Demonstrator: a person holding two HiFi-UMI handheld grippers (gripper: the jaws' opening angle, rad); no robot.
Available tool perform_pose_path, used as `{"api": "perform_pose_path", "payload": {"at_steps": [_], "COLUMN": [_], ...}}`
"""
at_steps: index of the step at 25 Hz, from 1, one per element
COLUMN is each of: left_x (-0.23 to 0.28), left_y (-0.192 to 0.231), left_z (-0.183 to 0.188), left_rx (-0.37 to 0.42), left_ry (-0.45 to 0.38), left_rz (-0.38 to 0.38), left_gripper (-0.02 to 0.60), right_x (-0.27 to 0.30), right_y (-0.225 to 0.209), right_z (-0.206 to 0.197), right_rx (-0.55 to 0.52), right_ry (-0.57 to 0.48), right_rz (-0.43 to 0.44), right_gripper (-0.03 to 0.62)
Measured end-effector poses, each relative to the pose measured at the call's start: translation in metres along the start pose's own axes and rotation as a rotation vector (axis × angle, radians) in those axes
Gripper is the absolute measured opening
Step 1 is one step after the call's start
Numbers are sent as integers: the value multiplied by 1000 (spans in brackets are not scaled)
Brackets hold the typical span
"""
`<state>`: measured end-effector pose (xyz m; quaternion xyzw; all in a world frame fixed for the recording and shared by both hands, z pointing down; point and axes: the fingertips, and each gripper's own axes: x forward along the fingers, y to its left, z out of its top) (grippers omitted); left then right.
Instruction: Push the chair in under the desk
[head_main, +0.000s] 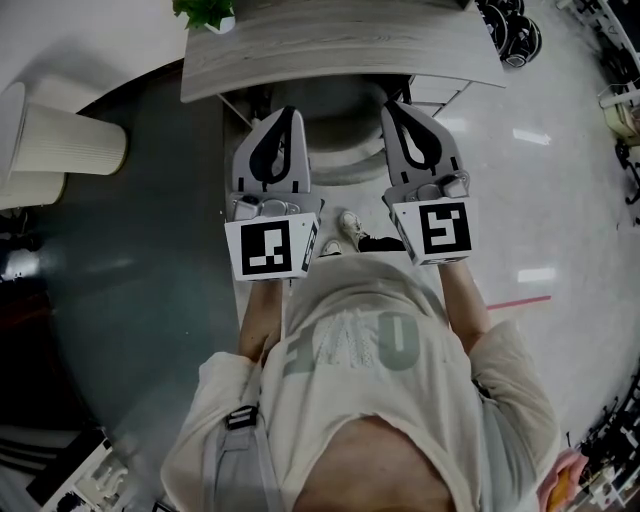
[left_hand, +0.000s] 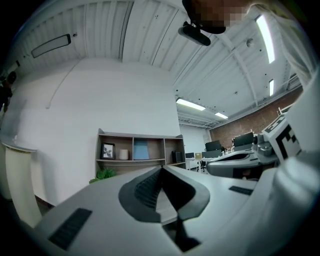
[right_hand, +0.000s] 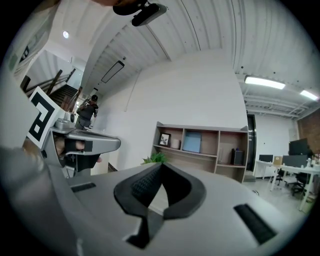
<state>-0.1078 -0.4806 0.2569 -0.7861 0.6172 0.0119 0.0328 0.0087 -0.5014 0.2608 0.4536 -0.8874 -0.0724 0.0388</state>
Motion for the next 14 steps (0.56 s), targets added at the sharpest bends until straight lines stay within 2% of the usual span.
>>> {"api": "perform_pose_path", "payload": {"at_steps": [6, 14], "left_x": [-2, 4], "left_y": [3, 0], "left_z": [-7, -9], "left_rx": [-14, -29], "left_ry": [19, 20], "left_rz": [17, -10], "left_gripper": [14, 14], "right_x": [-1, 2], "right_y": [-3, -14], "right_z": [-6, -9], "right_rx": [5, -7], "right_ry": [14, 26], "right_rz": [-6, -4], "right_gripper": [17, 17]}}
